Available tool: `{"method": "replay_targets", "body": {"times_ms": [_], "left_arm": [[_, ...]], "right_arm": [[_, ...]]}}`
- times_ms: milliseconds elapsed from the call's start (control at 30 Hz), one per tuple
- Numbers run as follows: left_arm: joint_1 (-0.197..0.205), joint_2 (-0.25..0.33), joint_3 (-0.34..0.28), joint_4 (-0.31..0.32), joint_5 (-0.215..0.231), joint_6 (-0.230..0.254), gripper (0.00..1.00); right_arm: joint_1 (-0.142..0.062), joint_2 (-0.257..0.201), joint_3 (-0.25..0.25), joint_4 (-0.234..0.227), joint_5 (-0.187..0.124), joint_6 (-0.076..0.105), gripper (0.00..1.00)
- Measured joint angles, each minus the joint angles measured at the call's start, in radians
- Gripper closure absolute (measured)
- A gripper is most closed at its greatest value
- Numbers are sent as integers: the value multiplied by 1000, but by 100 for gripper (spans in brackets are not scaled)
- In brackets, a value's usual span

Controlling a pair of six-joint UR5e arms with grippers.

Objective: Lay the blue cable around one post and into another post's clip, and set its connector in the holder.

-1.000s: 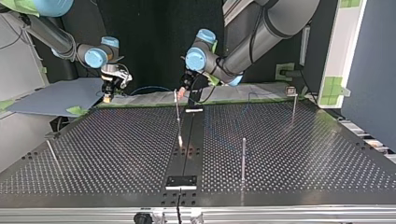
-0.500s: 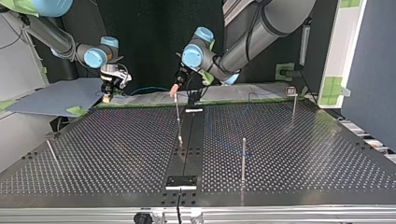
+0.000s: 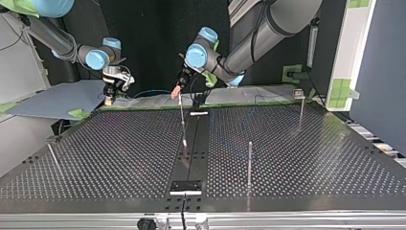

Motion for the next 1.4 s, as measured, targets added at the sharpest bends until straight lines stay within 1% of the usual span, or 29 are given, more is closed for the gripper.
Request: {"method": "replay_targets", "body": {"times_ms": [567, 1033, 1400], "left_arm": [[-2, 0, 0, 0, -15, -17, 2], [-3, 0, 0, 0, -16, -29, 2], [-5, 0, 1, 0, -16, -41, 2]], "right_arm": [[-2, 0, 0, 0, -2, 0, 100], [-2, 0, 0, 3, -2, 0, 100], [-4, 0, 0, 3, -2, 6, 100]]}}
